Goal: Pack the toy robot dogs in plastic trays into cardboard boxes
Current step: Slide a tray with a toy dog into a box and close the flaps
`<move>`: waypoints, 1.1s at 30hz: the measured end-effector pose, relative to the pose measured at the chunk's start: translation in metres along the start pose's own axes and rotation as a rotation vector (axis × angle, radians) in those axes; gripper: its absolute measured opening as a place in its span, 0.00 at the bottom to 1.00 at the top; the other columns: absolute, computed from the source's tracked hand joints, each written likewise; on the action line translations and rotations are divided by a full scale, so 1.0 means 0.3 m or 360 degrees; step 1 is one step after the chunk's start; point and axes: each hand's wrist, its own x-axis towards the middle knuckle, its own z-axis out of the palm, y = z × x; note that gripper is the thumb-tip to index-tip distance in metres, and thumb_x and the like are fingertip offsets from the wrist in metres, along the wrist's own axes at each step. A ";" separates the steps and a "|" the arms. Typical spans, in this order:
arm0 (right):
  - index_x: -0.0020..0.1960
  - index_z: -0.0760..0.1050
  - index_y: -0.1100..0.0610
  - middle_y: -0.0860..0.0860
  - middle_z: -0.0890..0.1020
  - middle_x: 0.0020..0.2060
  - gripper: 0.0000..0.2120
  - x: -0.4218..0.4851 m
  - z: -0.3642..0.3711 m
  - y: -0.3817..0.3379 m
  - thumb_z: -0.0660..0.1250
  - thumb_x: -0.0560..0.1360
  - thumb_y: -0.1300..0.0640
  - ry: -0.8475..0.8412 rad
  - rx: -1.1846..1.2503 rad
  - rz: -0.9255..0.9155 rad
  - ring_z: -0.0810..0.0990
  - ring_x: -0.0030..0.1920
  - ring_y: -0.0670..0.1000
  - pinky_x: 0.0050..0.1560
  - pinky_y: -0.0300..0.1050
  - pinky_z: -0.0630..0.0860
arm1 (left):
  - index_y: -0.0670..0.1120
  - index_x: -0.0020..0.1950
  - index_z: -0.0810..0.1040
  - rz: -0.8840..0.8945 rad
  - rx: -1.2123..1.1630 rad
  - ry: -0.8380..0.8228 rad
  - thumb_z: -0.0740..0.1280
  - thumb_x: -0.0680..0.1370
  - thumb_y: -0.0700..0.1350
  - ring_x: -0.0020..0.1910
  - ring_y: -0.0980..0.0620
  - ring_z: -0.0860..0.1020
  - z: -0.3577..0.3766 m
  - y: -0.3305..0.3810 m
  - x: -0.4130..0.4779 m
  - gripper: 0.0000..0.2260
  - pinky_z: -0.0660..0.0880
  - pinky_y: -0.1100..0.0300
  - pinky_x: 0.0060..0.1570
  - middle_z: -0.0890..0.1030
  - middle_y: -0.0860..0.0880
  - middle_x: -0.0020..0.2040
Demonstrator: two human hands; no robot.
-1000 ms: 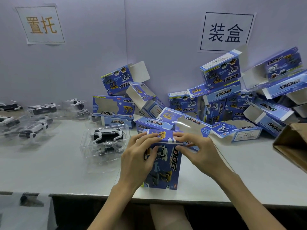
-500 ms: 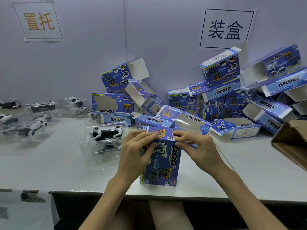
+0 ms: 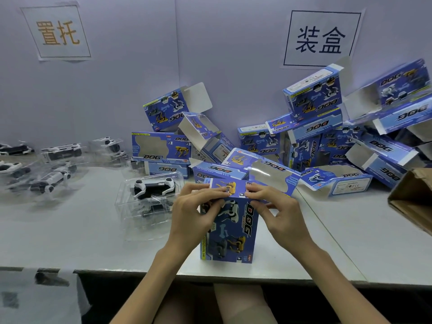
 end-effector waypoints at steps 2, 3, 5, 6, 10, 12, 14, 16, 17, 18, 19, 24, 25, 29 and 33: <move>0.55 0.82 0.51 0.44 0.82 0.58 0.09 0.003 0.000 -0.009 0.67 0.76 0.56 -0.0009 0.0024 0.0039 0.77 0.63 0.39 0.48 0.32 0.77 | 0.55 0.52 0.85 -0.0072 -0.0101 -0.0092 0.77 0.72 0.41 0.55 0.54 0.76 -0.016 -0.001 0.019 0.12 0.73 0.65 0.52 0.82 0.66 0.49; 0.54 0.82 0.52 0.44 0.82 0.58 0.09 0.002 -0.001 -0.011 0.67 0.76 0.56 -0.0009 0.0030 0.0063 0.77 0.63 0.39 0.48 0.33 0.77 | 0.56 0.52 0.85 -0.0123 -0.0156 -0.0149 0.77 0.72 0.42 0.57 0.54 0.75 -0.023 -0.008 0.030 0.12 0.73 0.62 0.54 0.83 0.65 0.51; 0.54 0.82 0.54 0.43 0.82 0.58 0.07 0.001 -0.002 -0.013 0.68 0.77 0.58 -0.0009 0.0055 0.0109 0.77 0.62 0.40 0.47 0.35 0.77 | 0.58 0.57 0.82 -0.0275 -0.0172 -0.0274 0.76 0.73 0.48 0.65 0.57 0.70 -0.035 -0.031 0.046 0.14 0.70 0.58 0.62 0.79 0.63 0.63; 0.53 0.82 0.54 0.42 0.82 0.58 0.07 0.001 -0.002 -0.014 0.69 0.77 0.61 -0.0012 0.0073 0.0129 0.77 0.62 0.40 0.47 0.35 0.77 | 0.60 0.62 0.79 -0.0393 -0.0128 -0.0349 0.74 0.72 0.54 0.69 0.58 0.67 -0.040 -0.042 0.050 0.18 0.66 0.57 0.65 0.74 0.61 0.68; 0.52 0.80 0.55 0.43 0.80 0.59 0.07 0.001 -0.002 -0.021 0.68 0.79 0.65 -0.0115 0.0126 0.0163 0.77 0.62 0.41 0.49 0.33 0.76 | 0.62 0.71 0.69 -0.0805 -0.0357 -0.0684 0.70 0.68 0.63 0.62 0.65 0.73 -0.054 -0.052 0.050 0.32 0.73 0.68 0.57 0.74 0.61 0.65; 0.51 0.80 0.52 0.42 0.80 0.60 0.07 -0.004 -0.007 -0.029 0.67 0.79 0.63 -0.0148 0.0170 0.0192 0.76 0.63 0.42 0.51 0.33 0.75 | 0.63 0.70 0.70 -0.0859 -0.0528 -0.0670 0.73 0.67 0.60 0.57 0.61 0.79 -0.064 -0.041 0.046 0.31 0.79 0.62 0.52 0.77 0.59 0.62; 0.48 0.79 0.48 0.41 0.81 0.60 0.05 -0.020 -0.019 -0.039 0.67 0.78 0.56 -0.0129 0.0341 0.0303 0.76 0.65 0.44 0.54 0.38 0.77 | 0.63 0.69 0.71 -0.0830 -0.0457 -0.0560 0.76 0.64 0.59 0.56 0.58 0.79 -0.074 -0.020 0.038 0.33 0.79 0.58 0.52 0.78 0.55 0.61; 0.46 0.80 0.51 0.43 0.81 0.61 0.05 -0.034 -0.036 -0.044 0.66 0.75 0.54 -0.0019 0.0570 0.0435 0.78 0.65 0.46 0.54 0.45 0.80 | 0.62 0.69 0.72 -0.0752 -0.0350 -0.0395 0.78 0.62 0.63 0.55 0.63 0.77 -0.065 0.020 0.015 0.37 0.77 0.61 0.51 0.78 0.57 0.60; 0.45 0.79 0.53 0.44 0.81 0.60 0.05 -0.040 -0.047 -0.044 0.66 0.74 0.54 0.0062 0.0713 0.0520 0.79 0.63 0.47 0.51 0.47 0.81 | 0.61 0.70 0.71 -0.0705 -0.0311 -0.0301 0.80 0.61 0.64 0.55 0.63 0.76 -0.053 0.045 -0.003 0.39 0.77 0.60 0.51 0.77 0.57 0.60; 0.45 0.78 0.55 0.47 0.82 0.60 0.05 -0.043 -0.057 -0.047 0.68 0.73 0.53 0.0144 0.0900 0.0655 0.81 0.61 0.49 0.48 0.48 0.81 | 0.59 0.71 0.70 -0.0631 -0.0276 -0.0218 0.81 0.60 0.63 0.57 0.62 0.76 -0.038 0.071 -0.025 0.42 0.78 0.58 0.52 0.77 0.57 0.61; 0.45 0.75 0.55 0.51 0.82 0.59 0.09 -0.047 -0.069 -0.043 0.71 0.71 0.51 0.0199 0.1095 0.0824 0.82 0.58 0.51 0.46 0.50 0.82 | 0.56 0.71 0.69 -0.0512 -0.0222 -0.0153 0.81 0.60 0.61 0.59 0.59 0.76 -0.022 0.096 -0.048 0.43 0.78 0.58 0.54 0.75 0.56 0.62; 0.60 0.81 0.49 0.54 0.84 0.58 0.29 -0.089 -0.163 0.019 0.61 0.72 0.29 -0.0310 0.1219 0.1506 0.84 0.56 0.61 0.46 0.61 0.82 | 0.48 0.68 0.68 0.0345 0.0165 -0.0167 0.82 0.63 0.50 0.67 0.49 0.70 0.062 0.161 -0.135 0.38 0.71 0.70 0.58 0.70 0.48 0.67; 0.61 0.82 0.46 0.55 0.84 0.59 0.29 -0.105 -0.183 0.033 0.61 0.72 0.28 -0.0378 0.1245 0.1544 0.84 0.55 0.61 0.45 0.58 0.82 | 0.48 0.68 0.68 0.0496 0.0175 -0.0201 0.83 0.63 0.47 0.69 0.47 0.69 0.081 0.160 -0.148 0.38 0.73 0.65 0.59 0.69 0.47 0.68; 0.59 0.83 0.51 0.59 0.84 0.56 0.26 -0.203 -0.248 0.057 0.69 0.68 0.36 -0.0242 0.1341 0.1497 0.83 0.45 0.57 0.38 0.50 0.79 | 0.50 0.68 0.67 0.0773 0.0085 -0.0323 0.82 0.61 0.39 0.72 0.43 0.68 0.155 0.124 -0.215 0.40 0.77 0.52 0.59 0.66 0.44 0.72; 0.63 0.77 0.59 0.61 0.84 0.56 0.32 -0.317 -0.279 0.056 0.72 0.67 0.39 0.0196 0.1208 0.1427 0.84 0.47 0.59 0.38 0.54 0.81 | 0.53 0.77 0.60 0.0487 0.0061 -0.0500 0.82 0.63 0.44 0.71 0.46 0.69 0.189 0.040 -0.222 0.48 0.77 0.54 0.58 0.59 0.46 0.79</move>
